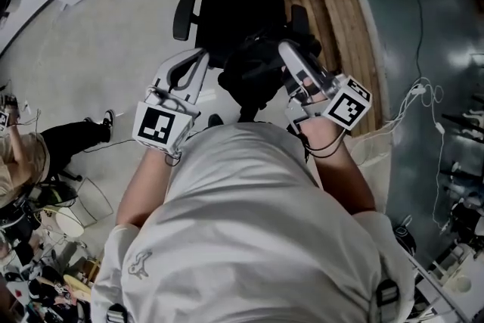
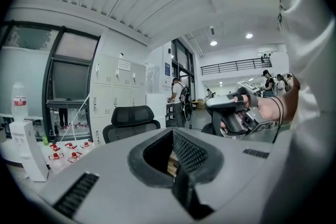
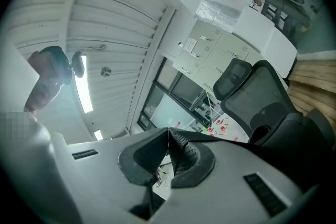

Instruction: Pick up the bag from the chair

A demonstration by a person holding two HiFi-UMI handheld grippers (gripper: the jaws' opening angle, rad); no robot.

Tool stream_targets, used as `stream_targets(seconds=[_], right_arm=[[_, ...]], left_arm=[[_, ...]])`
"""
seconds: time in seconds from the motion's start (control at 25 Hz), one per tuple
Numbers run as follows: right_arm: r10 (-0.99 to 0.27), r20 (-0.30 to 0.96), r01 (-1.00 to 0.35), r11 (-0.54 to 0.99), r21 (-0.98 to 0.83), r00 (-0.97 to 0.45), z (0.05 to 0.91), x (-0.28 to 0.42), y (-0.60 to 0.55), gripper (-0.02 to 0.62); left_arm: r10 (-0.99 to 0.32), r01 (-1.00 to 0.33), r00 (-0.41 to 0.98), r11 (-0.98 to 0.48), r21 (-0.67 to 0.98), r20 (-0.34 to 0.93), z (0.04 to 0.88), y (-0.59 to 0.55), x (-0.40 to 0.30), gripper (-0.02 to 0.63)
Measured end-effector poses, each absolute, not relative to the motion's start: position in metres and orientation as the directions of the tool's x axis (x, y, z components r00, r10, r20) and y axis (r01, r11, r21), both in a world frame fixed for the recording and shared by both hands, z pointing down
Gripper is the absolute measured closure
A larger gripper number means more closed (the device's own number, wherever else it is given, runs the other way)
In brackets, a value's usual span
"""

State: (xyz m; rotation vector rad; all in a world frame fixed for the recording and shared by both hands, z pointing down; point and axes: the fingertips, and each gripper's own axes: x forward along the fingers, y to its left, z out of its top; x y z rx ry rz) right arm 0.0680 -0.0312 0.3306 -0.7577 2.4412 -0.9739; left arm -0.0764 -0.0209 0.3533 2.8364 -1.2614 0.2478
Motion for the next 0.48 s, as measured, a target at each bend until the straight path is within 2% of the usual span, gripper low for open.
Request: stream_targets(seconds=[0.48], right_arm=[[-0.662,-0.160,-0.379,0.591,-0.712,-0.732,0.329,0.034,0.029,0.563]], left_arm=[[-0.692,-0.696,0.704,-0.717,-0.036,0.159,0.351,0.037,-0.119,0.598]])
